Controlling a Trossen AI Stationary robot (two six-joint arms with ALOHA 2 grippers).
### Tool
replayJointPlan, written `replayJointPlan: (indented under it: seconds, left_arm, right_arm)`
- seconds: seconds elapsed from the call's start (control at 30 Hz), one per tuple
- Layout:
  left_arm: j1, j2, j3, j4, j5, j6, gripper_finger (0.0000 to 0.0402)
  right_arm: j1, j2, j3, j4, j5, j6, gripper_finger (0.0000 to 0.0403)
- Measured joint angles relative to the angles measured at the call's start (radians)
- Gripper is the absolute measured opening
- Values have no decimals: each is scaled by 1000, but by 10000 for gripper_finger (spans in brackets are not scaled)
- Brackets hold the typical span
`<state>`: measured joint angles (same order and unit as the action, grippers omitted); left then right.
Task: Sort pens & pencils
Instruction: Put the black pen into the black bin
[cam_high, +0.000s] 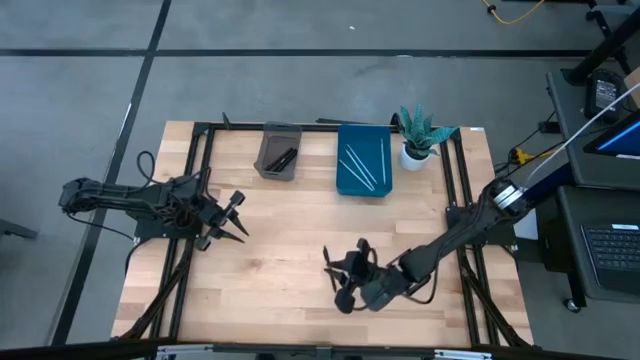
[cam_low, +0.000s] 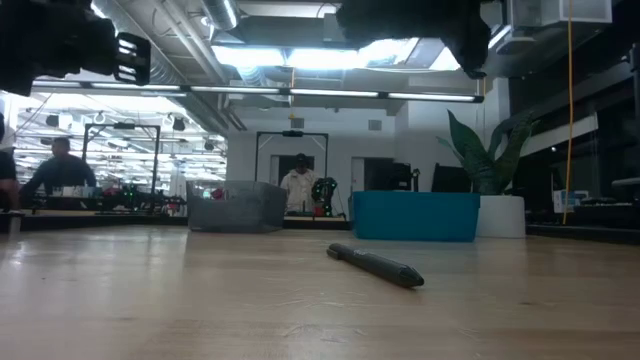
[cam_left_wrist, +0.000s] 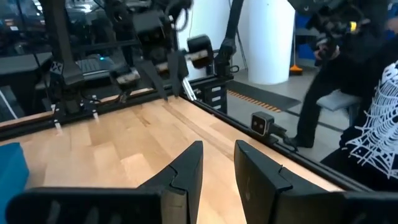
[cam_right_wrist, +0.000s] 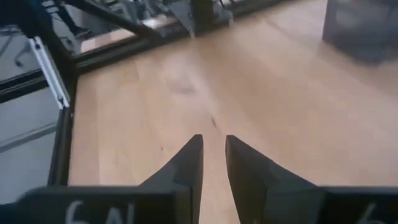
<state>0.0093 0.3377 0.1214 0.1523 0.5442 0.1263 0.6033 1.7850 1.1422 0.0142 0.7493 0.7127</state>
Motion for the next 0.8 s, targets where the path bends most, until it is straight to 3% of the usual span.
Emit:
replayJointPlan:
  seconds: [0.27, 0.57, 0.8]
  left_arm:
    - [0, -6, -1, -9, 115, -33, 86]
    - [-25, -6, -1, -9, 132, -68, 86]
    - [-57, -6, -1, -9, 123, -64, 86]
  right_arm:
    - [4, 119, 121, -152, -62, 269, 71]
    - [-23, 225, 317, -537, -190, 600, 71]
    - [-72, 255, 353, -623, -355, 644, 71]
